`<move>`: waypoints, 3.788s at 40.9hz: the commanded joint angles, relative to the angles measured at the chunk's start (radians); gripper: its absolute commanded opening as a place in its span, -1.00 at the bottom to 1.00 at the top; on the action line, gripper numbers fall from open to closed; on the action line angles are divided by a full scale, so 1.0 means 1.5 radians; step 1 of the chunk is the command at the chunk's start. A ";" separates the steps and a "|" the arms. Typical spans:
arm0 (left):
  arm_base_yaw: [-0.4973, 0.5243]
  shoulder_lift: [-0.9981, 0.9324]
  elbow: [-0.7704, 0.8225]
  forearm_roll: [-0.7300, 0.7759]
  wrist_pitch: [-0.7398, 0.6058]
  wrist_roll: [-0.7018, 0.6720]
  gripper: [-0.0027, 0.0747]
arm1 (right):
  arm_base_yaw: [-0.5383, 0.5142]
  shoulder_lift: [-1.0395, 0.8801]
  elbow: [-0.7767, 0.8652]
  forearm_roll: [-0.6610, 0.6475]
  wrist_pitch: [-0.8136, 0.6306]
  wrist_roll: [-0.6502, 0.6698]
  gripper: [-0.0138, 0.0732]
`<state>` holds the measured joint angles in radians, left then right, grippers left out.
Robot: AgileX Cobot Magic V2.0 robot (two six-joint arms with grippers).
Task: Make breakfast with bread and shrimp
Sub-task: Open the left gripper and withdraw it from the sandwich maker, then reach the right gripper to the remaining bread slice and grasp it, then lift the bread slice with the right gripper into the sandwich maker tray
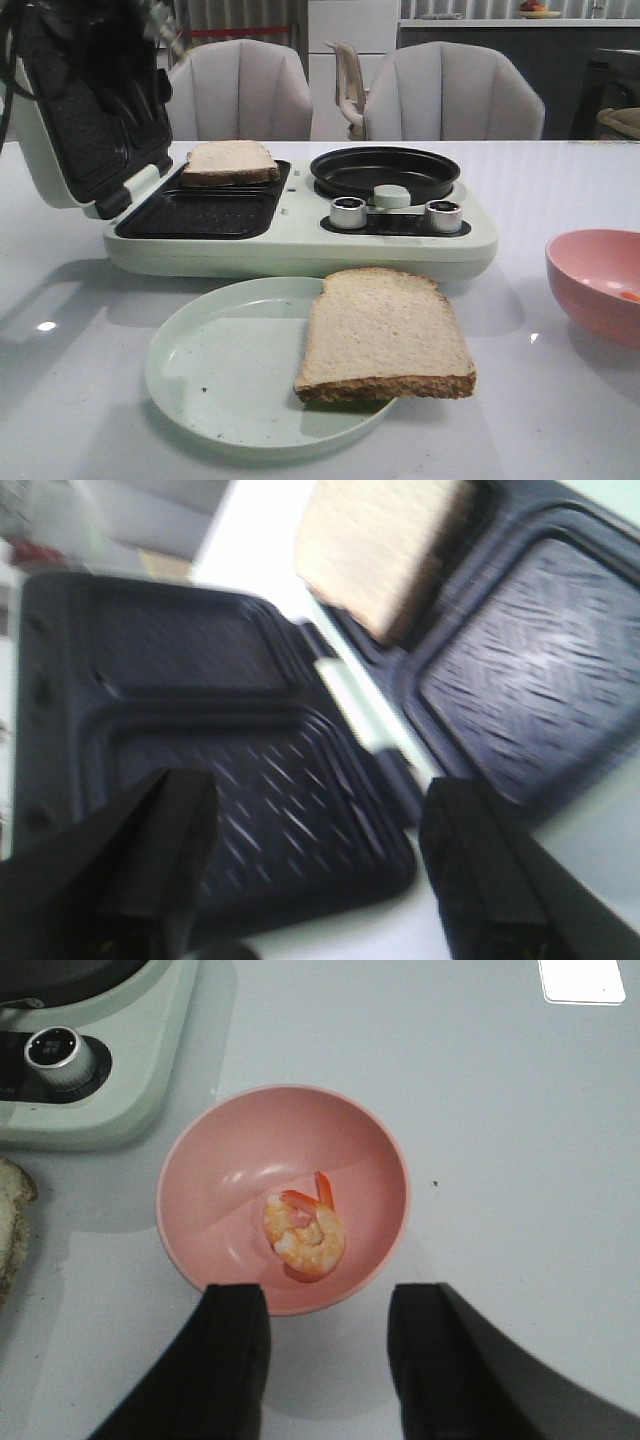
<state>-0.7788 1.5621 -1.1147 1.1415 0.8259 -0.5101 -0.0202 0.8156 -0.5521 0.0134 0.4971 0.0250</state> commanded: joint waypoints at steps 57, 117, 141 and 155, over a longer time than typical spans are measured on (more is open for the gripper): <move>-0.043 -0.529 0.217 -0.559 -0.094 0.130 0.33 | 0.235 0.331 -0.075 0.386 -0.005 -0.082 0.70; -0.043 -0.529 0.217 -0.533 -0.094 0.130 0.33 | 0.235 0.480 -0.316 0.392 0.123 -0.129 -0.60; -0.043 -0.529 0.217 -0.526 -0.094 0.130 0.33 | 0.268 0.558 -0.539 0.446 0.003 -0.139 -0.60; -0.043 -0.529 0.217 -0.523 -0.118 0.130 0.33 | 0.286 0.767 -0.763 0.503 -0.003 -0.139 -0.60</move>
<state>-0.8357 0.7712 -0.7636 0.3323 0.7375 -0.3119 0.4061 1.9725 -1.6112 0.7093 0.5385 -0.1681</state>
